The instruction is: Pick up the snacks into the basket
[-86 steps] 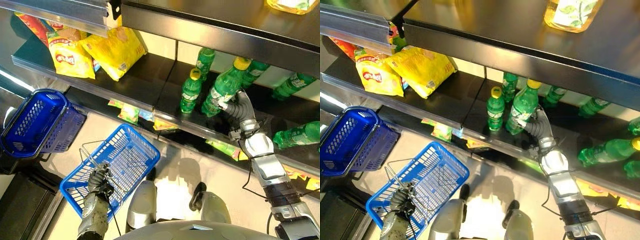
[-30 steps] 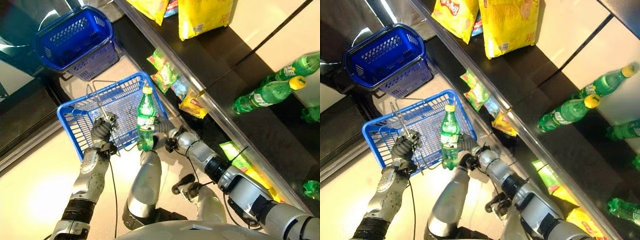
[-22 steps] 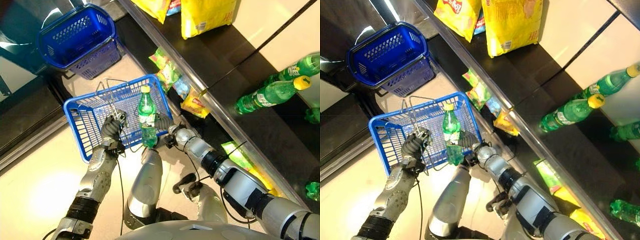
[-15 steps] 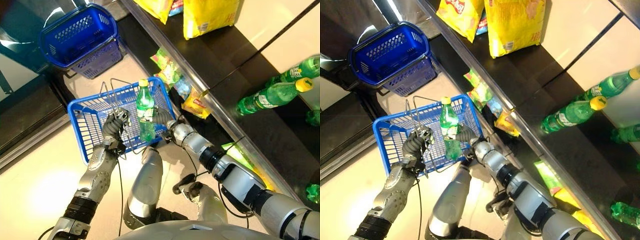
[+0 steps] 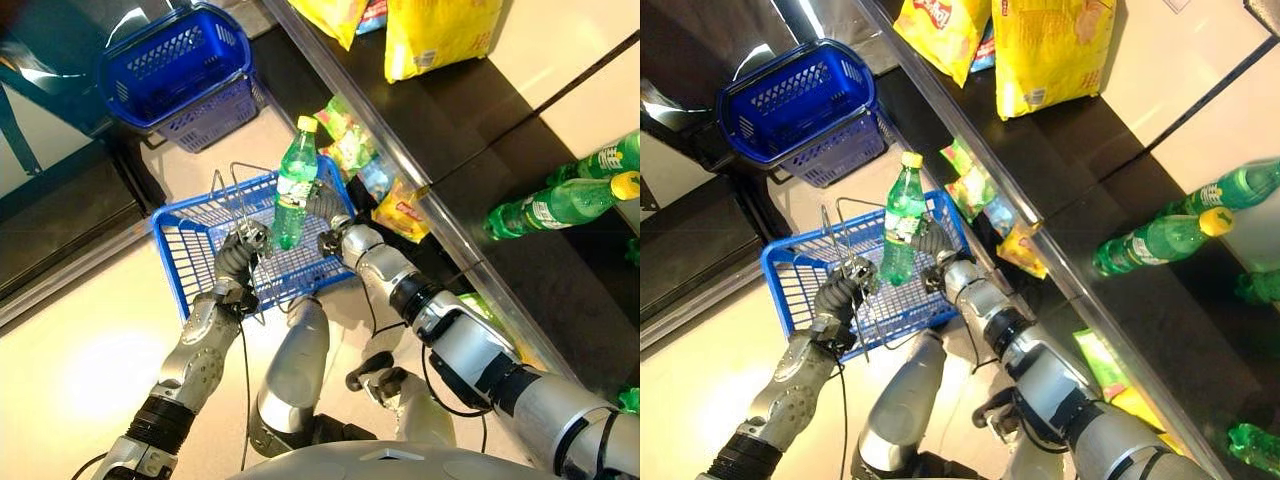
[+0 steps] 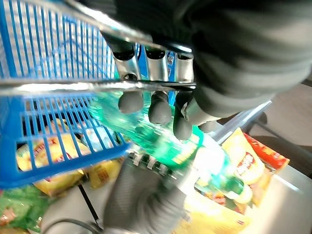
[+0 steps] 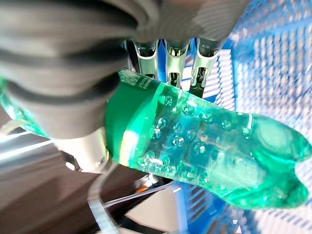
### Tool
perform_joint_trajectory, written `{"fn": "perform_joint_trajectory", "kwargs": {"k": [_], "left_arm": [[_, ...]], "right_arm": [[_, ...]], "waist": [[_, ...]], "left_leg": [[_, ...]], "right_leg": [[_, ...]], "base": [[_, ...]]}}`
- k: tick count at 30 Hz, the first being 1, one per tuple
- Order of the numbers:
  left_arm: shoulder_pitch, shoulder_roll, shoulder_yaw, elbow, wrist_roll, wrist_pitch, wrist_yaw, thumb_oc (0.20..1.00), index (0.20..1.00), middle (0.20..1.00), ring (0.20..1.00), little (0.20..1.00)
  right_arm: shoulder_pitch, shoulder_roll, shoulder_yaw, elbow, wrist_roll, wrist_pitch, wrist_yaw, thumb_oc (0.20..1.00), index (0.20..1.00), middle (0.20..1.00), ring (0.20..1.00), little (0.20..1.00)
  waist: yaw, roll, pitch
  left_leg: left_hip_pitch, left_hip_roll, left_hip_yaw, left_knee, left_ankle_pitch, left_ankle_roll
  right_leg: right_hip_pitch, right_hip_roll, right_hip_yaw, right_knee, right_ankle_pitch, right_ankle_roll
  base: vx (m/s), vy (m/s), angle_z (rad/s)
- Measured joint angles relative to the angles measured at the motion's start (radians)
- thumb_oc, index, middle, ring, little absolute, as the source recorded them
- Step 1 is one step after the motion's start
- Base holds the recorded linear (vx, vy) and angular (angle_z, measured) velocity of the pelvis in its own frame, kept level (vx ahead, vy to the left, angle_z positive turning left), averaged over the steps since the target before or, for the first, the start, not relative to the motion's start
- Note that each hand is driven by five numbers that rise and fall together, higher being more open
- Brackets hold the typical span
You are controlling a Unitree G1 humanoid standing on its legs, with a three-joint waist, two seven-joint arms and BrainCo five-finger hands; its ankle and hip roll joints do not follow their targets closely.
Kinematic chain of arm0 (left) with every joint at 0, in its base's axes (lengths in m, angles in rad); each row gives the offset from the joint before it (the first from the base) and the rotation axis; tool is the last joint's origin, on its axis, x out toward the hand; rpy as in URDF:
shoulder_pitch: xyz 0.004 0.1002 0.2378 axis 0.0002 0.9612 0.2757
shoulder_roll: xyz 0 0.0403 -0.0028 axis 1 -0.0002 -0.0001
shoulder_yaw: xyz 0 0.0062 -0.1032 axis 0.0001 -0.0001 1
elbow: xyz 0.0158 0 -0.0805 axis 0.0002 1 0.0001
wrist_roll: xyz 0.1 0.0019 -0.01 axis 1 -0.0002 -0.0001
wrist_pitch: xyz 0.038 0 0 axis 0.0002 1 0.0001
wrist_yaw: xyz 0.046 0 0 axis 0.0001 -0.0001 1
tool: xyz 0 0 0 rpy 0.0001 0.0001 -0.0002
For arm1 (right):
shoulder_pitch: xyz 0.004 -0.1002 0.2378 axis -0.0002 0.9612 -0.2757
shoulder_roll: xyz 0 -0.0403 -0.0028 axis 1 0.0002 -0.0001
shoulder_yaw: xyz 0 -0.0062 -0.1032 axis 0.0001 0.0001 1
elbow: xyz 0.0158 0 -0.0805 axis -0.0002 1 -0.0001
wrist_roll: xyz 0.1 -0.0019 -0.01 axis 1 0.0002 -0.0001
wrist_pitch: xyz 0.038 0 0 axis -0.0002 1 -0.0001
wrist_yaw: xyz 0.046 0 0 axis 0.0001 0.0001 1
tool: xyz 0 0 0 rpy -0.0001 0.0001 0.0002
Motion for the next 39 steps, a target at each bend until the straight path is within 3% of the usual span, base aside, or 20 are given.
{"fn": "perform_joint_trajectory", "kwargs": {"k": [1, 10, 12, 26, 33, 39], "left_arm": [[0.000, 0.000, 0.000, -0.005, -0.003, 0.000, 0.000, 0.200, 0.200, 0.200, 0.200, 0.200], [0.000, 0.004, -0.001, -0.021, -0.021, 0.000, -0.001, 0.200, 0.200, 0.200, 0.200, 0.200], [0.008, 0.008, -0.052, 0.022, -0.029, 0.046, 0.013, 0.200, 0.200, 0.200, 0.200, 0.200], [0.032, 0.017, -0.057, 0.017, -0.061, 0.038, 0.025, 0.200, 0.200, 0.200, 0.200, 0.200], [0.061, 0.008, -0.018, 0.018, -0.059, 0.038, 0.031, 0.200, 0.200, 0.200, 0.200, 0.200], [0.083, -0.030, 0.064, 0.037, -0.057, 0.036, 0.049, 0.200, 0.200, 0.200, 0.200, 0.200]], "right_arm": [[0.000, 0.000, 0.003, 0.011, -0.019, 0.000, -0.001, 1.000, 1.000, 1.000, 1.000, 1.000], [0.004, 0.006, 0.021, 0.021, -0.125, -0.008, -0.003, 1.000, 1.000, 1.000, 1.000, 1.000], [-0.006, 0.015, 0.023, 0.014, -0.132, -0.016, -0.001, 1.000, 1.000, 1.000, 1.000, 1.000], [-0.012, 0.015, 0.024, 0.010, -0.154, -0.023, 0.002, 1.000, 1.000, 1.000, 1.000, 1.000], [0.041, -0.067, 0.028, -0.310, -0.165, -0.035, -0.004, 1.000, 1.000, 1.000, 1.000, 1.000], [0.201, -0.243, -0.017, -0.637, -0.232, -0.068, -0.002, 1.000, 1.000, 1.000, 1.000, 1.000]], "waist": [[0.000, 0.000, 0.000], [-0.002, 0.001, 0.000], [-0.009, 0.001, 0.000], [-0.005, 0.001, 0.001], [-0.029, 0.000, 0.000], [-0.070, -0.003, -0.002]], "left_leg": [[0.000, 0.001, 0.000, 0.000, 0.000, 0.000], [0.000, 0.004, 0.001, 0.002, 0.000, 0.000], [-0.002, 0.004, 0.003, 0.003, 0.000, 0.000], [-0.002, 0.007, 0.004, 0.006, 0.000, 0.000], [-0.001, 0.012, 0.018, 0.010, -0.001, 0.001], [0.011, 0.020, 0.045, 0.020, -0.003, 0.009]], "right_leg": [[0.000, 0.000, 0.000, 0.000, 0.000, 0.000], [0.000, 0.000, 0.000, 0.001, 0.000, 0.000], [-0.003, -0.001, 0.000, 0.000, 0.001, 0.000], [-0.004, 0.000, 0.002, 0.005, 0.000, -0.001], [-0.013, 0.001, 0.017, 0.009, 0.003, -0.003], [-0.008, 0.001, 0.031, -0.001, 0.028, -0.003]], "base": [[0.00, 0.000, 0.00], [0.00, 0.000, 0.00], [0.00, 0.000, -0.02], [0.00, 0.000, 0.00], [0.01, 0.015, -0.06], [-0.01, 0.064, -0.15]]}}
